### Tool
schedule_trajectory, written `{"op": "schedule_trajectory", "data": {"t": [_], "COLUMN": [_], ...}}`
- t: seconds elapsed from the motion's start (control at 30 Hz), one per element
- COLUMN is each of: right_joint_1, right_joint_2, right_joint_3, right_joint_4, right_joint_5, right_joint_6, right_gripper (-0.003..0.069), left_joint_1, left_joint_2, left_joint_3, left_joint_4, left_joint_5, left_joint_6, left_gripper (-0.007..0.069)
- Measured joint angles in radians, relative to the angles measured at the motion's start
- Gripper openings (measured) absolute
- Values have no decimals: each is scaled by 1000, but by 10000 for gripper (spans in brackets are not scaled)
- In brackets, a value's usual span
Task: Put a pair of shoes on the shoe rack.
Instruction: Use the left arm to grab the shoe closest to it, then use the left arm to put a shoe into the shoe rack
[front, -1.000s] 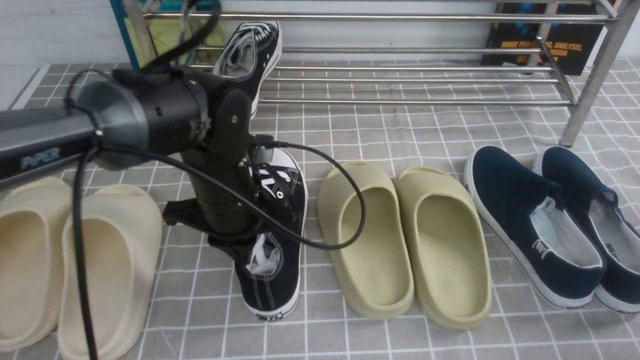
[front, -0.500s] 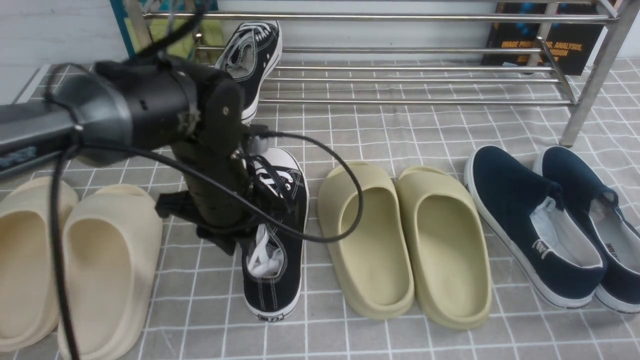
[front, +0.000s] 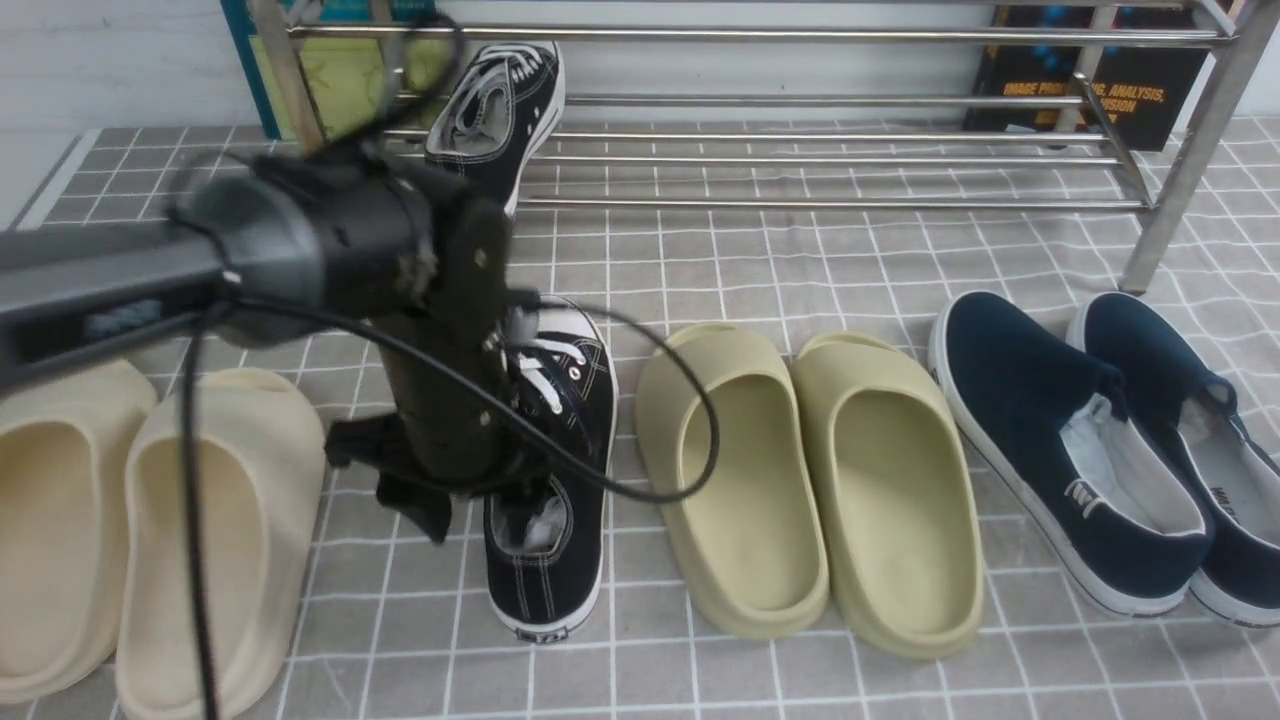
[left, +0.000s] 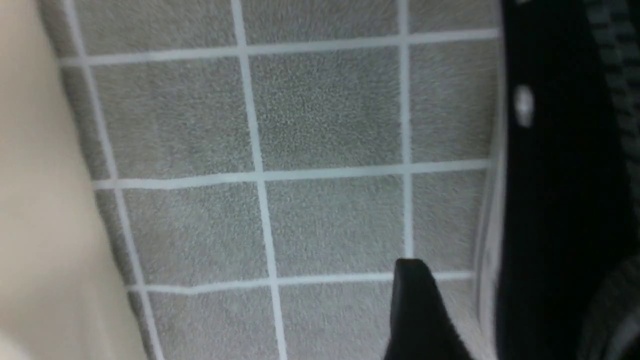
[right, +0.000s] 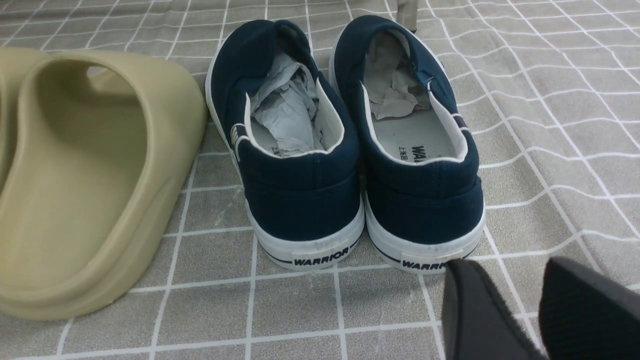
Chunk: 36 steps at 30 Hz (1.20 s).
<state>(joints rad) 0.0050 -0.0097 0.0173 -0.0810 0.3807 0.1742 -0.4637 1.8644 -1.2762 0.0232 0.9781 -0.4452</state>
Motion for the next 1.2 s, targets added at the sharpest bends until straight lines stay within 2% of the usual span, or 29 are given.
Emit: {"op": "schedule_trajectory", "data": {"t": [0.1, 0.27, 0.37, 0.73, 1.03, 1.2], "right_joint_1": [0, 0, 0, 0, 0, 0], "right_joint_2": [0, 0, 0, 0, 0, 0], "right_joint_3": [0, 0, 0, 0, 0, 0], "right_joint_4": [0, 0, 0, 0, 0, 0], "right_joint_5": [0, 0, 0, 0, 0, 0], "right_joint_6": [0, 0, 0, 0, 0, 0], "right_gripper": [239, 239, 239, 239, 239, 239], "left_joint_1": [0, -1, -1, 1, 100, 111], "left_joint_2": [9, 1, -13, -204, -32, 92], "left_joint_3": [0, 0, 1, -25, -269, -444], "left_joint_4": [1, -8, -4, 5, -80, -88], "left_joint_5": [-13, -29, -29, -4, 34, 45], "left_joint_6": [0, 0, -1, 37, 65, 71], "left_gripper": [284, 71, -6, -13, -13, -13]}}
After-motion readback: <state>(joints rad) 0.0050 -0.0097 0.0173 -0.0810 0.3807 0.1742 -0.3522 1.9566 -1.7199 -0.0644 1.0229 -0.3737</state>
